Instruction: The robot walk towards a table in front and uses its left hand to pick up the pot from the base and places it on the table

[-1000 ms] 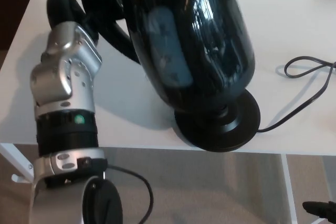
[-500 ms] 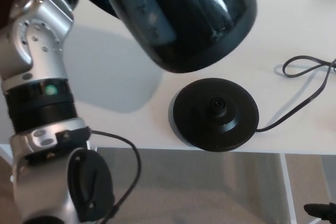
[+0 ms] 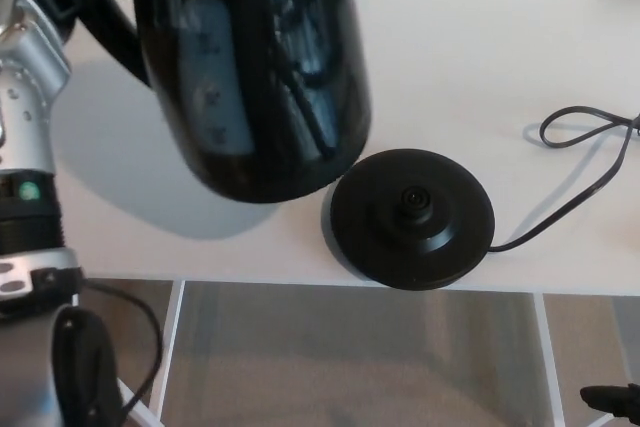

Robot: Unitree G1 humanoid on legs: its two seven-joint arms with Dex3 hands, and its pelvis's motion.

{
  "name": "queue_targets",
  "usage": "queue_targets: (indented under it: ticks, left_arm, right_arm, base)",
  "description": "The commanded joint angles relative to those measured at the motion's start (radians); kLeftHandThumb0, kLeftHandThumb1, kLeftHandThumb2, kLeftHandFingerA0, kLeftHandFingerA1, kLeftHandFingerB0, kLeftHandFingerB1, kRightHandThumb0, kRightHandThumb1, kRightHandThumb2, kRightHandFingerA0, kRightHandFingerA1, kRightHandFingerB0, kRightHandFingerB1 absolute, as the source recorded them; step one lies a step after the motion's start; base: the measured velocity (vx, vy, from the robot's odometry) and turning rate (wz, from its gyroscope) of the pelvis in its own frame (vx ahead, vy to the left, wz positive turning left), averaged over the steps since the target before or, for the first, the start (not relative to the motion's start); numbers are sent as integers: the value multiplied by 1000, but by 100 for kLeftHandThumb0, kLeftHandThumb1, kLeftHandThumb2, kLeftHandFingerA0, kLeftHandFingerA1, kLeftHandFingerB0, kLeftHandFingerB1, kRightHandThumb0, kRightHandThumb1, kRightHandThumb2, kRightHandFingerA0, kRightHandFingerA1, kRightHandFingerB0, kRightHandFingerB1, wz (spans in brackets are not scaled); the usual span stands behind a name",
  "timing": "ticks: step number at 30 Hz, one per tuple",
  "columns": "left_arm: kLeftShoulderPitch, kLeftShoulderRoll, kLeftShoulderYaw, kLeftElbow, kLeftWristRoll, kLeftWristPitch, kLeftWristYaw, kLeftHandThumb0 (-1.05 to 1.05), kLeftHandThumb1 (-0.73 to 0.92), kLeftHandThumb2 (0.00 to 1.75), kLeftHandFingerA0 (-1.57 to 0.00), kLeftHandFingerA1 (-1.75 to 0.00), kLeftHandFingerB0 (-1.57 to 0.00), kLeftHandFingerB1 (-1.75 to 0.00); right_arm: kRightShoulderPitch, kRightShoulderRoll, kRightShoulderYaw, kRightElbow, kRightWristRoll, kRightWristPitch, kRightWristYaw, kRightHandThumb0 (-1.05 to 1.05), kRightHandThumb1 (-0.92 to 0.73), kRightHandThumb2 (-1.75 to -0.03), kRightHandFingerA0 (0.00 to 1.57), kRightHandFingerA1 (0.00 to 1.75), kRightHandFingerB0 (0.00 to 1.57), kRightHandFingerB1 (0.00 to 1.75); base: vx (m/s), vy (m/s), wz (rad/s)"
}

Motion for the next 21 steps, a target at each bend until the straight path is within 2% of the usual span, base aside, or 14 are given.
queue_targets:
  ticks: [1,11,17,21]
  left_arm:
    - [17,69,-14,16,7,-98,-71,-14,78,73,-77,-175,-60,-130]
    - [30,103,-8,50,-5,-136,-91,-13,76,76,-77,-175,-61,-130]
    - [43,93,-17,46,-1,-147,-93,-13,75,76,-78,-175,-62,-129]
    - [64,70,-38,42,12,-168,-81,-14,78,70,-78,-175,-62,-130]
  right_arm:
    - [12,-17,0,-13,-7,12,-8,-32,-61,-58,62,49,52,44]
    - [12,-16,0,-15,-4,19,-5,-32,-61,-58,60,48,52,44]
    - [6,-14,-5,8,4,7,4,-33,-61,-58,60,48,51,43]
    - [-1,-12,-7,2,8,22,6,-32,-61,-58,61,49,52,44]
  base:
    - [0,0,0]
    - [0,0,0]
    - [0,0,0]
    - [0,0,0]
